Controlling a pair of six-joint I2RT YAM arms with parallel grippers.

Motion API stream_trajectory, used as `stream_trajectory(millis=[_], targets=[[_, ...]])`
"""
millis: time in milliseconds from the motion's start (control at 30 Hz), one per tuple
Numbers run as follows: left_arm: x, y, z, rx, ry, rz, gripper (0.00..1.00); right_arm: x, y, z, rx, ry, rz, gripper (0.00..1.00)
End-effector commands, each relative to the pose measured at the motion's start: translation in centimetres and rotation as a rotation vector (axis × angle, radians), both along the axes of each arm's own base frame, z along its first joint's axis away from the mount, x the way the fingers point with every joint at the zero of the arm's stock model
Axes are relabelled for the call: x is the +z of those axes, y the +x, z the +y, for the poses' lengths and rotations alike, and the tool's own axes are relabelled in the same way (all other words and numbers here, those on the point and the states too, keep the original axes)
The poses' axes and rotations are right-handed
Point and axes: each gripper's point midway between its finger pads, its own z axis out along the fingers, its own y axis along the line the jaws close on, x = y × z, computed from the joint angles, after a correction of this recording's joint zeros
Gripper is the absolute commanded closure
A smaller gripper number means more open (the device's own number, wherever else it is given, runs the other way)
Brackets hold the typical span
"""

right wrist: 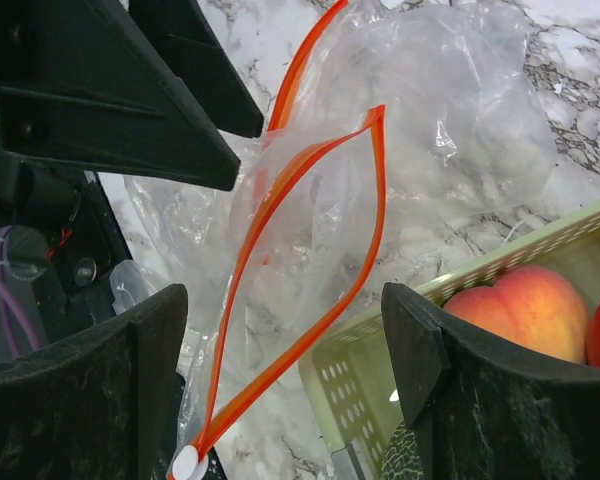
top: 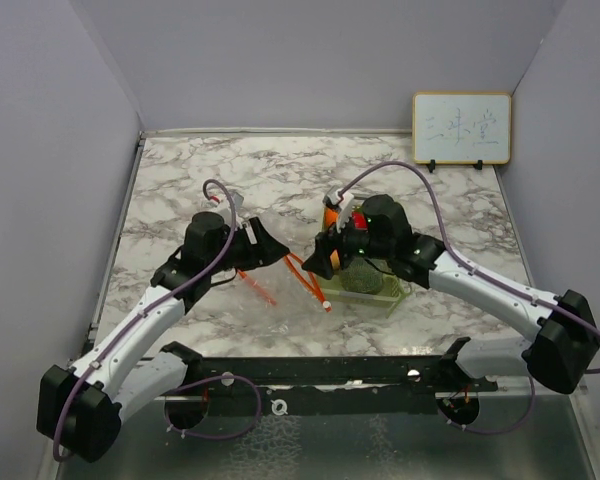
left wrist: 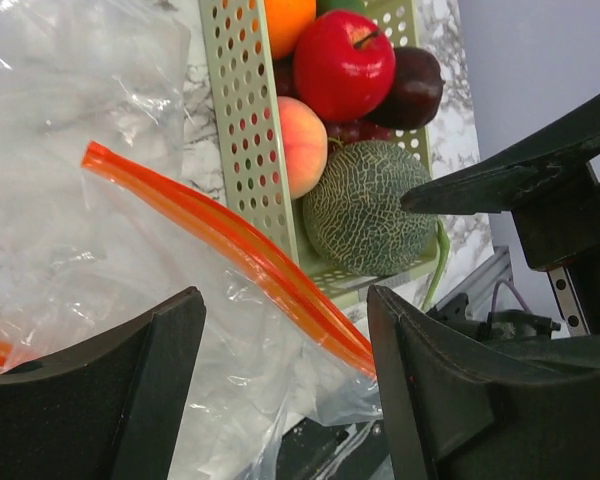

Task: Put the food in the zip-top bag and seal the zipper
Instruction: Pick up the zipper food storage bag at the center of the board.

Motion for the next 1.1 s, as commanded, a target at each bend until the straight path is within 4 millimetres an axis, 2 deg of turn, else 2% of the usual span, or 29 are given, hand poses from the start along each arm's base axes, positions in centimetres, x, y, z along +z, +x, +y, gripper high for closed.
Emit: stream_trajectory(millis=[0,133,300,400,600,900,1000,1067], targets=[[-0.4,-1.0,-0.8,-0.027,0.037,0.102,0.29,1.2,-0.8,-0.3,0.046,0.019,-0.052,0.21],[-1.3,-0.8,-0.8,-0.01,0.111,0.185,0.26,1.6,-0.8,-1.1,0.015,0.018,-0.075,0.2],[-0.8,-0.2,-0.4,0.027,0.178,0.228,0.2,2.5,-0.5,-3.0,-0.053,0.019,-0.125,0.18],[-1.7,0.2,-0.3,0.034,0.22,0.27,0.19,3.4,-1.0,-3.5,-0.048,0.046,-0.145,0.18],[-4.8,-0.4,-0.9,-0.001,0.285,0.388,0.18,2.8,-1.9,-3.9,-0.032,0.057,-0.144,0.18],[-4.1,0.2,-2.2,-0.02,0.368,0.411,0.19,2.0,-2.4,-4.5,-0.034,0.071,-0.146,0.18],[-4.8,0.1,-3.1,-0.04,0.385,0.41,0.19,1.9,-2.5,-4.5,-0.035,0.077,-0.148,0.18],[-6.0,-0.2,-3.6,-0.053,0.396,0.423,0.2,1.9,-2.5,-4.7,-0.04,0.078,-0.151,0.19]])
